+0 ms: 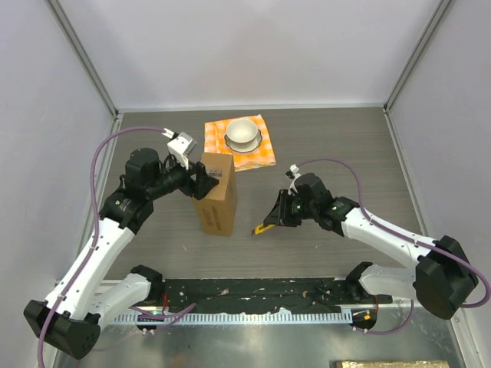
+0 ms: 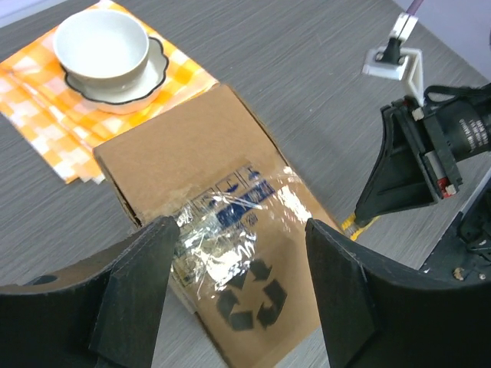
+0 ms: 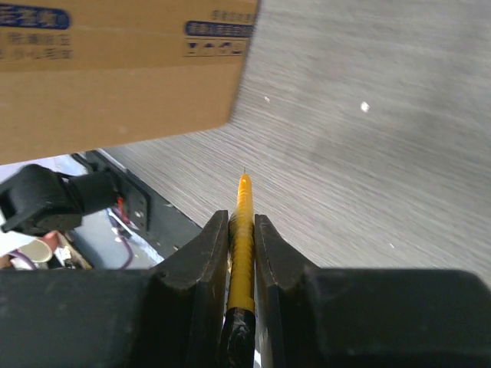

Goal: Unpack the express box

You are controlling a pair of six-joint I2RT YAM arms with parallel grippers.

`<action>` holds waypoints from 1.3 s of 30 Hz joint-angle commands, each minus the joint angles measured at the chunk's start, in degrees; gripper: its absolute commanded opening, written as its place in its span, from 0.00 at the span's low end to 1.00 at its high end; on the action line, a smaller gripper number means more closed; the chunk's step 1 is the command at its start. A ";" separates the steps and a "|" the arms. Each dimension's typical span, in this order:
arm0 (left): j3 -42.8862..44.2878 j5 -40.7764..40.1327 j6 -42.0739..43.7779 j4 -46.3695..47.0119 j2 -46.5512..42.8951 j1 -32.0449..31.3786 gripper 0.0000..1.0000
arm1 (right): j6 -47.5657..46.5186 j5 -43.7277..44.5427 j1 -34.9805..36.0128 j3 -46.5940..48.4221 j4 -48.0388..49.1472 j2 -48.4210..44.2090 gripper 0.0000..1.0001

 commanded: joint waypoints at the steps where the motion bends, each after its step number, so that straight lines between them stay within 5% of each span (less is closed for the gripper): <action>1: 3.29 -2.56 3.34 -7.00 -1.44 1.62 0.74 | 3.34 -2.21 0.26 1.51 13.43 0.93 0.01; 14: 8.21 -0.03 -3.41 -6.13 -0.74 3.65 1.00 | -1.13 3.59 -1.31 5.02 17.66 11.83 0.01; 26: 9.28 -6.69 -1.40 -16.13 -4.78 6.20 1.00 | -4.40 3.69 -4.84 12.23 19.41 19.91 0.01; 34: 2.42 -12.23 1.15 -16.95 -4.08 6.20 0.86 | 0.43 0.25 -3.96 12.76 26.09 24.31 0.01; 39: 1.80 -12.59 2.64 -13.33 -0.67 6.20 0.70 | 2.37 0.60 0.08 13.29 28.72 26.95 0.01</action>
